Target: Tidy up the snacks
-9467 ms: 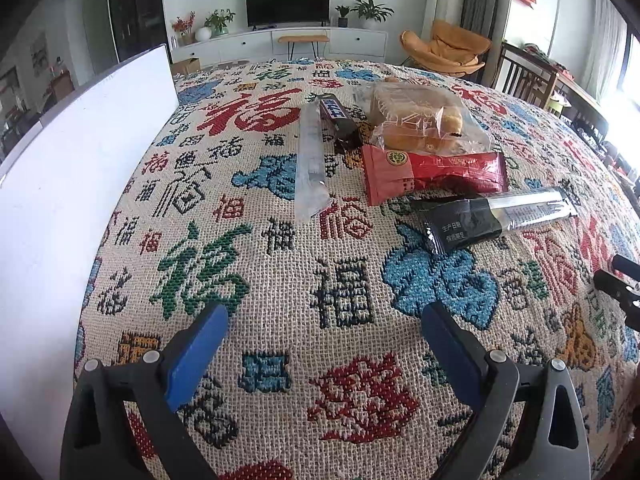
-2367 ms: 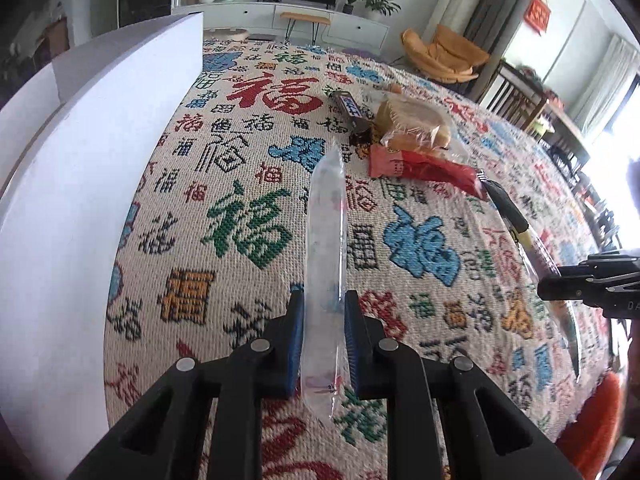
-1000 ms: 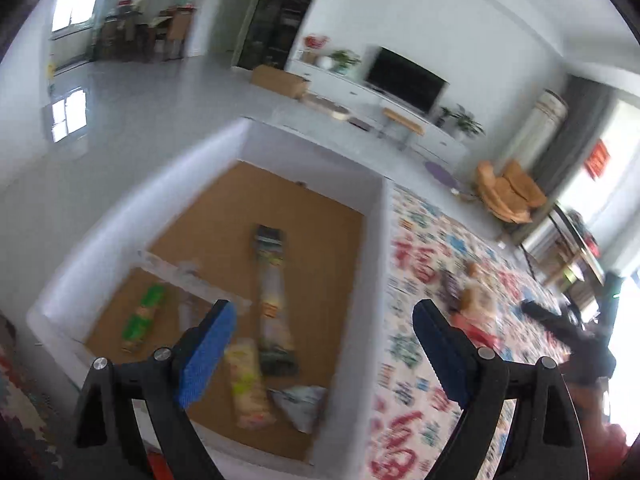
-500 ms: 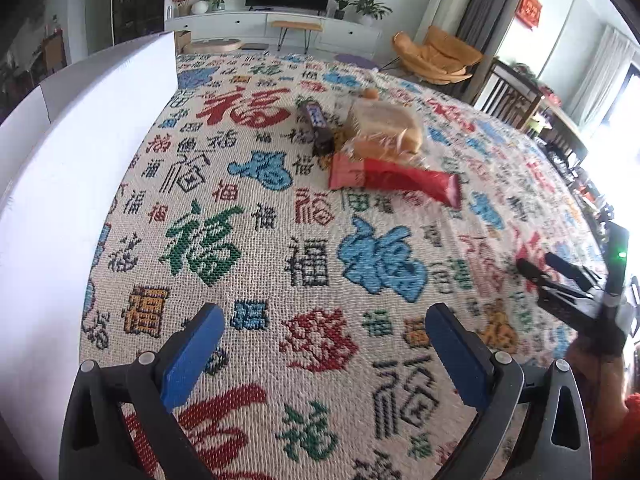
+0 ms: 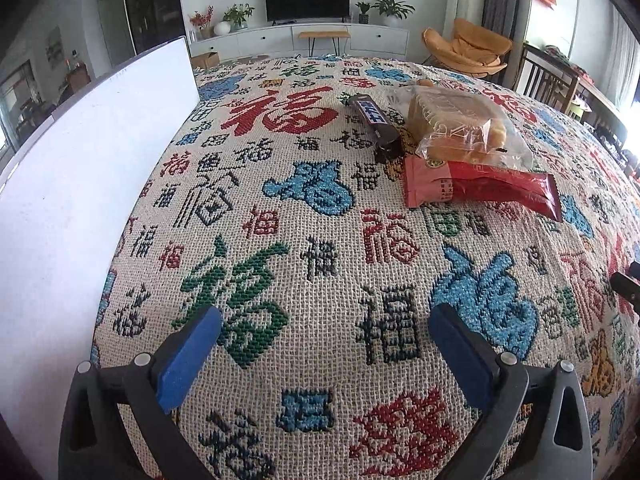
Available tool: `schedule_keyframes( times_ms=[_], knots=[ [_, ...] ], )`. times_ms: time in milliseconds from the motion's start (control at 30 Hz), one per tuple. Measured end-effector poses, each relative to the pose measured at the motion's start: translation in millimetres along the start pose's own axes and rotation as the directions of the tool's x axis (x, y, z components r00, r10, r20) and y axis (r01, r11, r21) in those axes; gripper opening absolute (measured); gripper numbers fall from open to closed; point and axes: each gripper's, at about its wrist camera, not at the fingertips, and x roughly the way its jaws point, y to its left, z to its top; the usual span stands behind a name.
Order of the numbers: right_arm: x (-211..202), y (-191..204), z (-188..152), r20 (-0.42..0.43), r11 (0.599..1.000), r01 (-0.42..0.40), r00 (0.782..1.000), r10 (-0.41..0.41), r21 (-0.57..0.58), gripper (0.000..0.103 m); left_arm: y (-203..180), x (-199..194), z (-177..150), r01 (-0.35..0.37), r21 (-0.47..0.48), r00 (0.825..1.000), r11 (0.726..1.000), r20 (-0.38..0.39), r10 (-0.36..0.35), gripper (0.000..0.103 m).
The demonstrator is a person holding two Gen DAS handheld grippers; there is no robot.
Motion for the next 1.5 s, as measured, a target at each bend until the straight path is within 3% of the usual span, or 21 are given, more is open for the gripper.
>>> schedule_keyframes(
  times_ms=[1500],
  knots=[
    [-0.1,1.0,-1.9,0.001,1.000,0.000,1.000,0.000,0.003,0.087,1.4,-0.2,0.6,-0.002,-0.001,1.000,1.000,-0.002,0.002,0.103]
  ],
)
